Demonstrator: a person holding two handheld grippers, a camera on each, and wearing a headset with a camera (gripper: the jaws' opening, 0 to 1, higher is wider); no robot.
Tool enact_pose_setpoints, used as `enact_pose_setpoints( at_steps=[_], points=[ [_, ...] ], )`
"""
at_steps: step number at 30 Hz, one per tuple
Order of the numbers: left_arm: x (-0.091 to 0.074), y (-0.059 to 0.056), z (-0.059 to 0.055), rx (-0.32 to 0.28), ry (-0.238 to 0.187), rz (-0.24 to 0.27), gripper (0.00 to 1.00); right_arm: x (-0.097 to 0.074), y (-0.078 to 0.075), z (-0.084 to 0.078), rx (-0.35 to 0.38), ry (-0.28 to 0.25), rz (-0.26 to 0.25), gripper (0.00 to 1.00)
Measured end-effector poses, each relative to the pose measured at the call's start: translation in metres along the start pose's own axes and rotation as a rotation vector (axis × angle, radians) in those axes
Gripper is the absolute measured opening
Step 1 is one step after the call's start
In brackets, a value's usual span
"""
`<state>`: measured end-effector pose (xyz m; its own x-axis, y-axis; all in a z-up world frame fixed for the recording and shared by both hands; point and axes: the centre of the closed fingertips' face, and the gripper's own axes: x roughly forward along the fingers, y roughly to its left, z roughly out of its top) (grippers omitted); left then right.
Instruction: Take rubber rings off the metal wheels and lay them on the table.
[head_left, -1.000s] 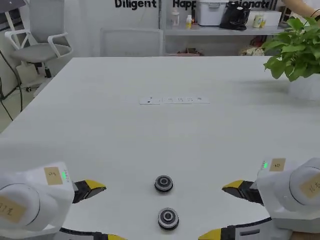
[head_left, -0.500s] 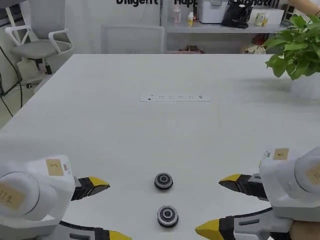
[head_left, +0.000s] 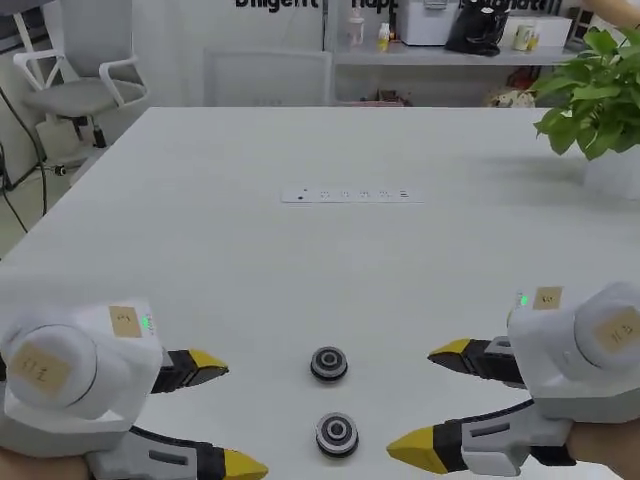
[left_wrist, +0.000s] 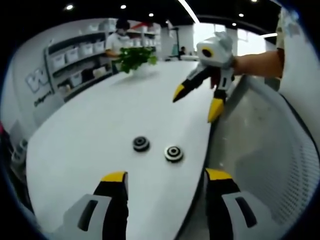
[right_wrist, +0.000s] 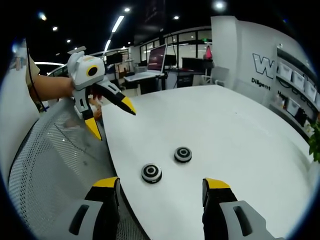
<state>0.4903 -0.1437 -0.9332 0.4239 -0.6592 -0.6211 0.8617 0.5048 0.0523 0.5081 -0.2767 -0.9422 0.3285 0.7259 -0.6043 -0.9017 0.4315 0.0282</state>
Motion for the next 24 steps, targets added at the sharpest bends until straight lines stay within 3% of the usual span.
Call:
enact_pose_setpoints(
  at_steps=[8, 14, 24],
  points=[
    [0.008, 0.008, 0.003, -0.019, -0.004, -0.016, 0.60, 0.010, 0.001, 0.003, -0.040, -0.012, 0.055, 0.64],
    [0.018, 0.006, 0.005, 0.003, 0.009, -0.040, 0.59, 0.018, 0.003, 0.002, -0.079, -0.011, 0.094, 0.62],
    [0.035, 0.003, 0.015, -0.035, -0.011, -0.100, 0.55, 0.034, 0.005, 0.001, -0.170, -0.019, 0.154, 0.56]
  ],
)
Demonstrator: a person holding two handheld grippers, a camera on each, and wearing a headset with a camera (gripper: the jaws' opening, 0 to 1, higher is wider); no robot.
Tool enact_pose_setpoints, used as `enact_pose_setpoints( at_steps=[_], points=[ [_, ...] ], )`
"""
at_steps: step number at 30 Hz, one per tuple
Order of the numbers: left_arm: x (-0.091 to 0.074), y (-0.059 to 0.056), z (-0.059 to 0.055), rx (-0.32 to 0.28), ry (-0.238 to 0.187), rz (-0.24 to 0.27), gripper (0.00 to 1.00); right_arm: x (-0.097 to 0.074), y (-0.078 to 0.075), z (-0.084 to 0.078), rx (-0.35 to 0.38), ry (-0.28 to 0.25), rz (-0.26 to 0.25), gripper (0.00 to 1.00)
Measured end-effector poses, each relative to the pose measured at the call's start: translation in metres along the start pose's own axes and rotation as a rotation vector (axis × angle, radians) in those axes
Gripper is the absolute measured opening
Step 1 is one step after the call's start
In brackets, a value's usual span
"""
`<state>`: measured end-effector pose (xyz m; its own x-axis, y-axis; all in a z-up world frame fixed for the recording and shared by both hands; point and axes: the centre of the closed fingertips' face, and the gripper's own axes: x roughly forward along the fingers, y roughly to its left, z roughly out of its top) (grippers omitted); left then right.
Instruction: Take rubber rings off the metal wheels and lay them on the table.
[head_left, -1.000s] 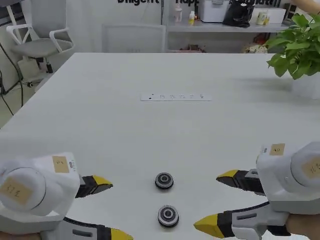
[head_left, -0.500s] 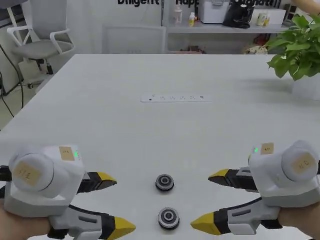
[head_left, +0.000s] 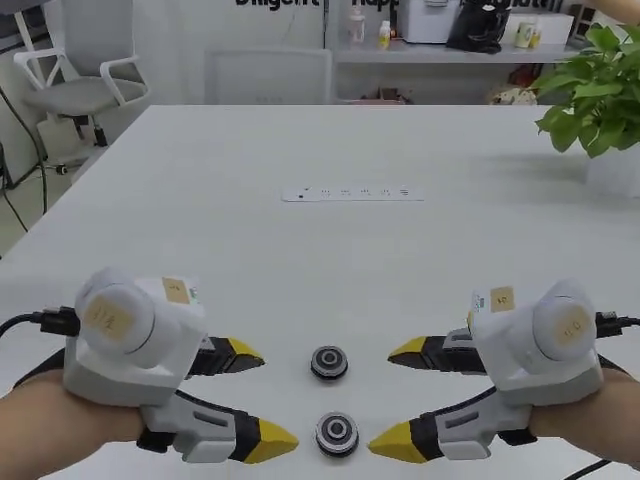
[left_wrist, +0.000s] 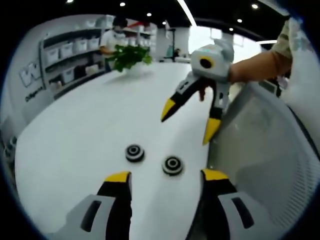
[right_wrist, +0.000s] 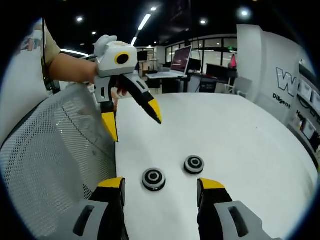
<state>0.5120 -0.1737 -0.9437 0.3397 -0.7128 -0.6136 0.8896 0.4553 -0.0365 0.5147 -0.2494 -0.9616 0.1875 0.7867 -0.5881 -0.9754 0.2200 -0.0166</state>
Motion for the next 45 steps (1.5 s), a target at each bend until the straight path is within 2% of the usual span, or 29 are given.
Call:
enact_pose_setpoints(
  at_steps=[5, 13, 30, 45],
  points=[
    [0.008, 0.001, -0.003, 0.023, 0.024, -0.008, 0.54, 0.007, -0.001, -0.003, -0.008, 0.012, 0.026, 0.54],
    [0.018, 0.000, -0.002, 0.053, 0.034, -0.025, 0.50, 0.016, 0.001, -0.007, -0.025, 0.015, 0.063, 0.51],
    [0.042, -0.009, -0.007, 0.100, 0.070, -0.086, 0.41, 0.029, 0.000, -0.014, -0.007, 0.018, 0.097, 0.40],
    [0.057, -0.015, -0.013, 0.124, 0.101, -0.121, 0.33, 0.036, 0.005, -0.020, -0.014, 0.041, 0.126, 0.38]
  ],
)
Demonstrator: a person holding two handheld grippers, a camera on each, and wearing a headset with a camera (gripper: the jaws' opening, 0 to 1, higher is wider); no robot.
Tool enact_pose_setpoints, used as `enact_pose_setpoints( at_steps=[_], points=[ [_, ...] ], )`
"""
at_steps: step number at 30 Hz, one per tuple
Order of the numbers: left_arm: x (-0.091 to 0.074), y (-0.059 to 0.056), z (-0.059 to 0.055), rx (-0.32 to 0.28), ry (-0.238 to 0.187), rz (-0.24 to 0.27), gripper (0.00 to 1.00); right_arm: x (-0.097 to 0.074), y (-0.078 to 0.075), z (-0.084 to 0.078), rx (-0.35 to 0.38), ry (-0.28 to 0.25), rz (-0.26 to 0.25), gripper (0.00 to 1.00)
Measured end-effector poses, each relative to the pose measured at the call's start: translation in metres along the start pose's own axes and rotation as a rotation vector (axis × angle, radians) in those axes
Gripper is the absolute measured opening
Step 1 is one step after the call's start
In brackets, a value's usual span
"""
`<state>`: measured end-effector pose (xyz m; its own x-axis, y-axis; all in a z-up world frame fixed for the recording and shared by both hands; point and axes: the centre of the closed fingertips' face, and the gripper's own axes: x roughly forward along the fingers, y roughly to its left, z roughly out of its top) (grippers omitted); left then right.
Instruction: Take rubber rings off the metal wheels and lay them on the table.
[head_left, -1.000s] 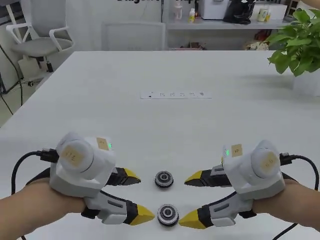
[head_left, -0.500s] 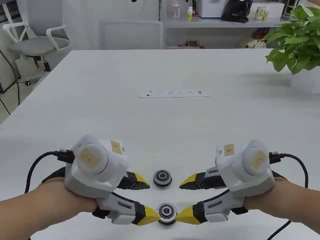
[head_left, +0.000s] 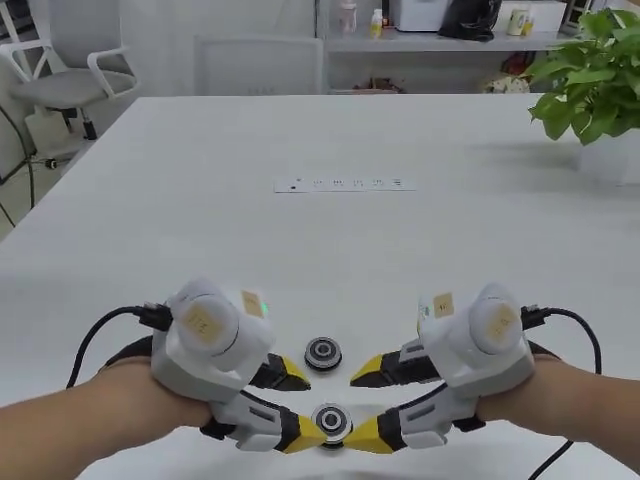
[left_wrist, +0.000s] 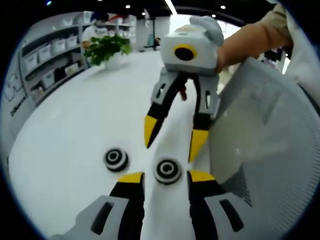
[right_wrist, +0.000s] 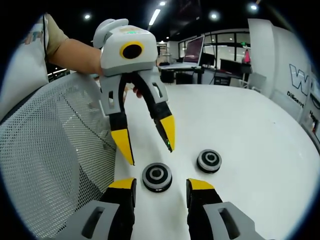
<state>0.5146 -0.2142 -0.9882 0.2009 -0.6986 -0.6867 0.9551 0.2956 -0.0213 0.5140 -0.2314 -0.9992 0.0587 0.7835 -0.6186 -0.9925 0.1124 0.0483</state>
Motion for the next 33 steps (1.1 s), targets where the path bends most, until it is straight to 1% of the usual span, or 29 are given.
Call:
enact_pose_setpoints(
  at_steps=[7, 13, 16, 22, 25, 28, 30, 31, 33],
  points=[
    [0.007, -0.001, 0.001, 0.010, 0.005, -0.011, 0.28, 0.001, 0.001, -0.002, 0.001, 0.005, 0.003, 0.38],
    [0.014, -0.004, -0.004, 0.013, 0.018, -0.026, 0.24, 0.002, 0.001, -0.003, 0.010, 0.002, 0.004, 0.38],
    [0.016, -0.005, -0.003, 0.015, 0.018, -0.028, 0.22, 0.003, 0.002, -0.004, 0.010, 0.005, 0.009, 0.38],
    [0.018, -0.002, -0.003, 0.015, 0.015, -0.019, 0.18, 0.005, 0.003, -0.007, 0.013, 0.013, 0.015, 0.38],
    [0.020, -0.003, -0.004, 0.021, 0.017, -0.021, 0.16, 0.005, 0.003, -0.008, 0.015, 0.014, 0.017, 0.38],
    [0.021, -0.003, -0.003, 0.030, 0.008, -0.013, 0.15, 0.006, 0.003, -0.009, 0.018, 0.014, 0.017, 0.38],
    [0.022, -0.002, -0.003, 0.044, 0.003, -0.003, 0.14, 0.007, 0.002, -0.009, 0.018, 0.017, 0.018, 0.38],
    [0.022, -0.003, -0.004, 0.061, 0.003, 0.000, 0.14, 0.007, 0.002, -0.010, 0.018, 0.018, 0.018, 0.38],
    [0.022, -0.003, -0.004, 0.072, 0.002, 0.005, 0.14, 0.009, 0.001, -0.010, 0.017, 0.020, 0.021, 0.37]
  ],
)
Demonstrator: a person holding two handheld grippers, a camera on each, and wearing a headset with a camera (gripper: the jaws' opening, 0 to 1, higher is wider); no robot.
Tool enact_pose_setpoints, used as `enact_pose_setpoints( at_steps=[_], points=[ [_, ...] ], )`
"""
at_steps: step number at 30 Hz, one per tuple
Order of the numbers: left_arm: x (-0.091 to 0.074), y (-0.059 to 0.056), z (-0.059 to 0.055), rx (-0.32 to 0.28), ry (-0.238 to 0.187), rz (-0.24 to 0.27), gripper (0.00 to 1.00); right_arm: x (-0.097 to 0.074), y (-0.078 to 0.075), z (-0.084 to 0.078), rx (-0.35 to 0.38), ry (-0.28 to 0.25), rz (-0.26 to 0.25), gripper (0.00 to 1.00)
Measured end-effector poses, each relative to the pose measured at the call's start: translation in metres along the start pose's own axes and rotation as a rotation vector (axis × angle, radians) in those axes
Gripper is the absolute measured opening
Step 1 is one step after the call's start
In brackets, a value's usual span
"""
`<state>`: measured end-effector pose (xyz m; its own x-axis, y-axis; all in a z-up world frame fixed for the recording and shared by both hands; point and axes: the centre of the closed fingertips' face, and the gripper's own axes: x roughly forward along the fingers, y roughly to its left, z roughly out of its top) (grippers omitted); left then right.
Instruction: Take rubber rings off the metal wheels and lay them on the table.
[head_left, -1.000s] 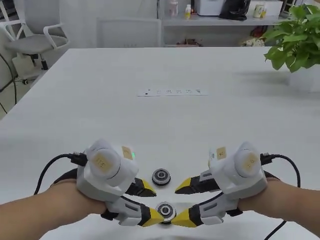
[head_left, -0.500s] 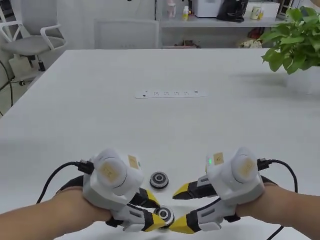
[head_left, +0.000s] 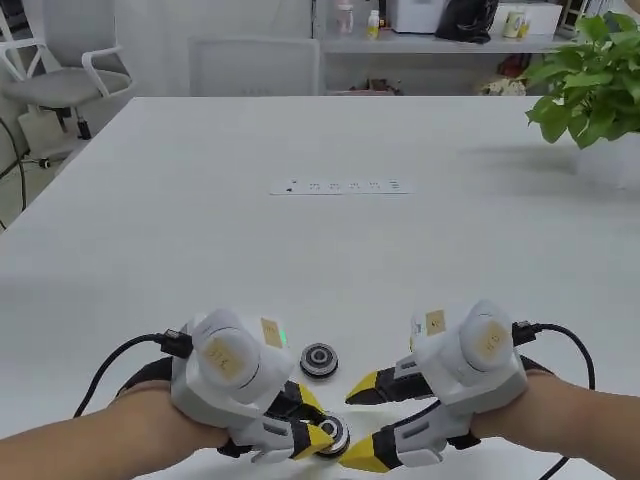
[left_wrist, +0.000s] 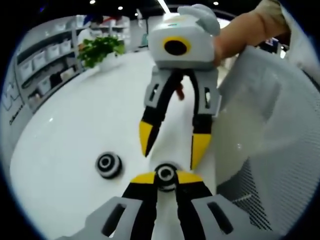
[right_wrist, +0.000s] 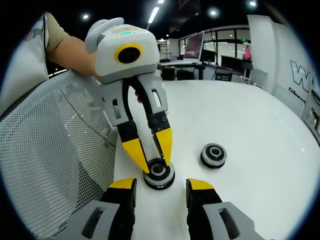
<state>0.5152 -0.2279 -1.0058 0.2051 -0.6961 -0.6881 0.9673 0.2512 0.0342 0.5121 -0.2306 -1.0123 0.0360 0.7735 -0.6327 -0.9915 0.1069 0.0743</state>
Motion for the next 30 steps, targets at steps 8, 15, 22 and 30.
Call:
enact_pose_setpoints(
  at_steps=[8, 15, 22, 30],
  points=[
    [0.000, 0.001, 0.001, -0.011, -0.024, 0.015, 0.14, 0.009, 0.003, 0.001, -0.002, 0.015, 0.027, 0.33],
    [0.001, 0.001, 0.001, -0.016, -0.031, 0.022, 0.14, 0.014, 0.000, 0.000, 0.004, 0.020, 0.025, 0.31],
    [0.000, 0.001, 0.002, -0.008, -0.032, 0.028, 0.13, 0.014, 0.002, -0.002, -0.003, 0.022, 0.025, 0.26],
    [0.001, 0.001, 0.002, -0.008, -0.035, 0.034, 0.13, 0.008, 0.002, -0.005, -0.003, 0.021, 0.020, 0.22]
  ],
)
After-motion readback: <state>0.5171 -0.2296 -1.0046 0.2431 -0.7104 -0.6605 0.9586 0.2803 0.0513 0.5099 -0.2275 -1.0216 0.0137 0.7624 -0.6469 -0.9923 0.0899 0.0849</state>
